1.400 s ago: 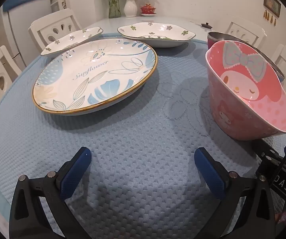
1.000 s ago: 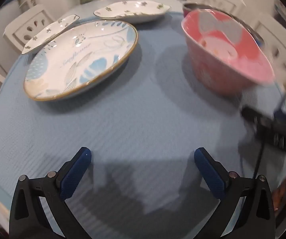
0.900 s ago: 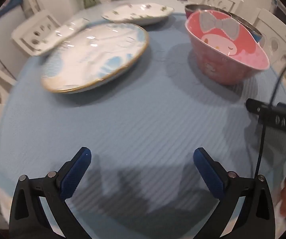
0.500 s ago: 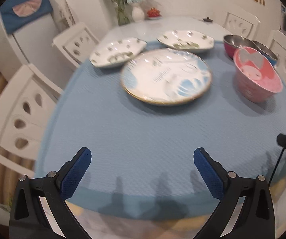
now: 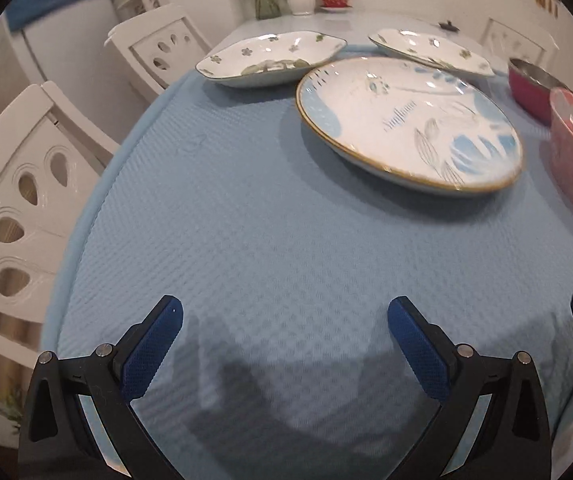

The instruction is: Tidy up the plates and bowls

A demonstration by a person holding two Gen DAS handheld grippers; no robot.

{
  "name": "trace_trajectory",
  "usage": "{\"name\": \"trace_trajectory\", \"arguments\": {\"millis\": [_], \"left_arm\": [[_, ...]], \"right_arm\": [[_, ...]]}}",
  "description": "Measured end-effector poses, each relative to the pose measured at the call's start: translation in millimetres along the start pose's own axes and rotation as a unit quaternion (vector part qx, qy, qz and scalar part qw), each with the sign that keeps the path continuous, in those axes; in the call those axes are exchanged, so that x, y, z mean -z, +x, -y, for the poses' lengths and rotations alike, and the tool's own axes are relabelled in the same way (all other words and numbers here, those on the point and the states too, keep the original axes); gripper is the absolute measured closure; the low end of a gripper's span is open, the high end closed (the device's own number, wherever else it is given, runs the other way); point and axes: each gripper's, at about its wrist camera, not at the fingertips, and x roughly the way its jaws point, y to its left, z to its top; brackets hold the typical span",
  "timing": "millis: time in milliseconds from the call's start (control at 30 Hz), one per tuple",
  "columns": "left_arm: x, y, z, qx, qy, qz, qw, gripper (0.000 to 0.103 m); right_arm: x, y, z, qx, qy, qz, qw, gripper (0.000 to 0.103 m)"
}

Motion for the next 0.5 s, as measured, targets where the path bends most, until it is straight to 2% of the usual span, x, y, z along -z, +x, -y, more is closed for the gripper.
{"name": "trace_trajectory", "arguments": {"millis": [100,167,300,500], "left_arm": [[-3,8,4,0.003,-0.014,0.027,0.9995,0.0],[-3,10,2,0.013,-0.029,0.025,0.9992,0.0],[7,9,-10,0.057,-0.042,0.043,0.9966,0.0],[5,9,-8,0.056,-0.036,0.042,0.9969,0.0]], "right_arm": [[-6,8,-3,0.012,-0.003,0.017,1.0,0.0],[-9,19,-4,0.013,-0.005,0.007,1.0,0.0],[-8,41,2,-0.025,0.028,-0.022,0.999,0.0],[-11,45,5,-0.03,0.033,-0.019,0.999,0.0]]}}
